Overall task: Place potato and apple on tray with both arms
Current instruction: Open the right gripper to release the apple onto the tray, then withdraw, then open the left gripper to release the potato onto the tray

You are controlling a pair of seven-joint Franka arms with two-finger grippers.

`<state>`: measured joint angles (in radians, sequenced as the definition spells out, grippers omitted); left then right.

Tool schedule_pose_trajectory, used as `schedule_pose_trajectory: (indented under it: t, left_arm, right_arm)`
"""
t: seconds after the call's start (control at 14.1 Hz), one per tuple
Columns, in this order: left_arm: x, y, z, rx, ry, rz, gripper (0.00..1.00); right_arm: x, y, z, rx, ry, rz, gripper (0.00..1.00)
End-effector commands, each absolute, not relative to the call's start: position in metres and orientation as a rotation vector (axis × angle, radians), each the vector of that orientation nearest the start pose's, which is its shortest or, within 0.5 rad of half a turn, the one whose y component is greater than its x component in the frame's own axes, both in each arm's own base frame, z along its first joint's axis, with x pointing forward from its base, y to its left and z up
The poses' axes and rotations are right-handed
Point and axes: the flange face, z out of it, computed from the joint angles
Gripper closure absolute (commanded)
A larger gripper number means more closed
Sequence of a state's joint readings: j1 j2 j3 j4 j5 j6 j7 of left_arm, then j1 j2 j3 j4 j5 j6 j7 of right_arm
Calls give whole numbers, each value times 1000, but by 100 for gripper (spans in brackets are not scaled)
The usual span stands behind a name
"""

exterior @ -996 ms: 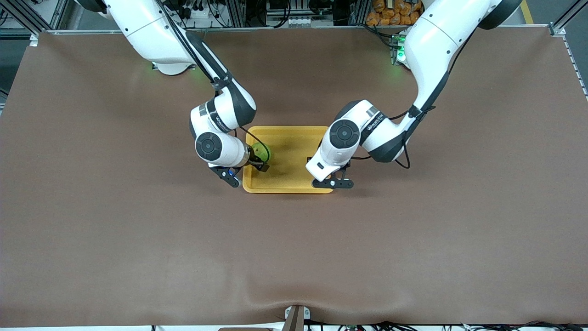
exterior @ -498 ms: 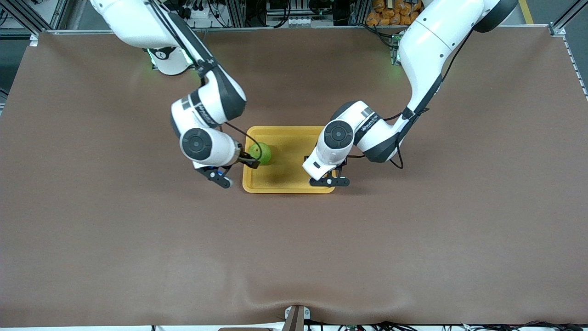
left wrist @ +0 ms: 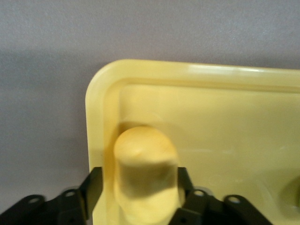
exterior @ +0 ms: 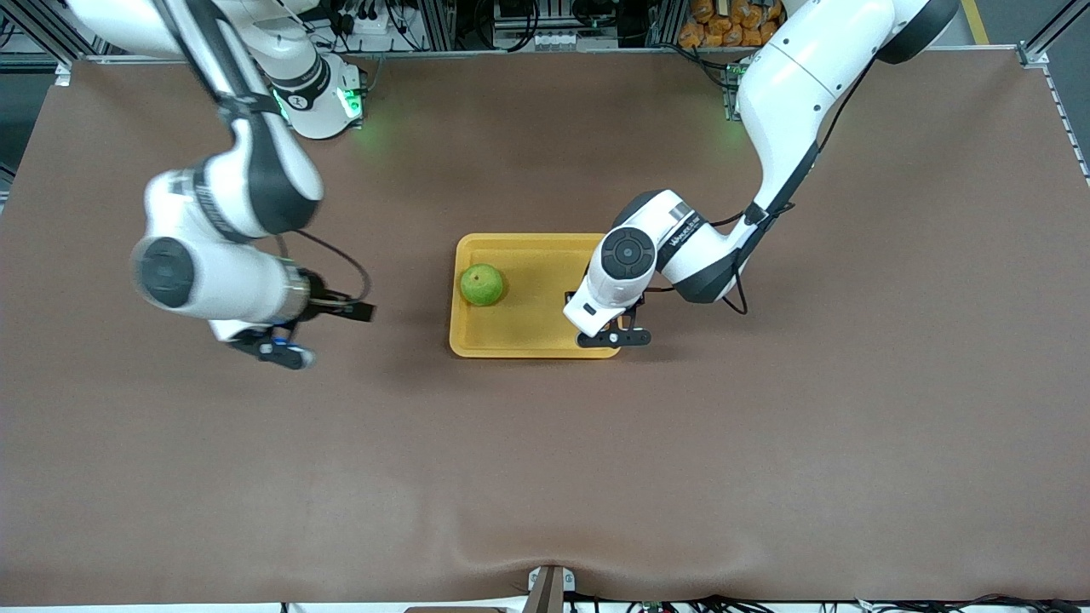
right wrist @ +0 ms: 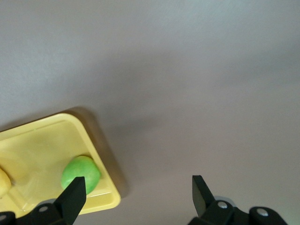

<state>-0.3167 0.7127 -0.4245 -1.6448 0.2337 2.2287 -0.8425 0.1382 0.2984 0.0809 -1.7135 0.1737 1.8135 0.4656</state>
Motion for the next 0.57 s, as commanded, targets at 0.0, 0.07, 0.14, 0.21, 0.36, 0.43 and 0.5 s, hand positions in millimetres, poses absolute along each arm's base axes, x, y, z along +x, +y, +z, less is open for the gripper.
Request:
schedule_pose_trajectory:
  t: [0.0, 0.07, 0.14, 0.21, 0.36, 0.43, 0.5]
  left_arm:
    - [547, -427, 246, -3163, -91, 84, 0]
    - [553, -423, 267, -3173, -116, 39, 0]
    - [563, -412, 298, -3182, -156, -10, 0]
    - [574, -394, 331, -3178, -194, -57, 0]
    - [592, -345, 391, -3144, -300, -120, 0]
    - [597, -326, 415, -3133, -347, -156, 0]
    - [602, -304, 437, -3117, -393, -186, 0]
  right_arm:
    - [593, 99, 436, -2995, 410, 335, 0]
    - [587, 84, 453, -3013, 364, 329, 0]
    - [581, 73, 472, -3043, 277, 306, 0]
    - [576, 60, 489, -3079, 206, 265, 0]
    - [566, 24, 524, -3115, 138, 199, 0]
    - [561, 5, 536, -3113, 136, 207, 0]
    - [556, -10, 550, -3109, 116, 223, 0]
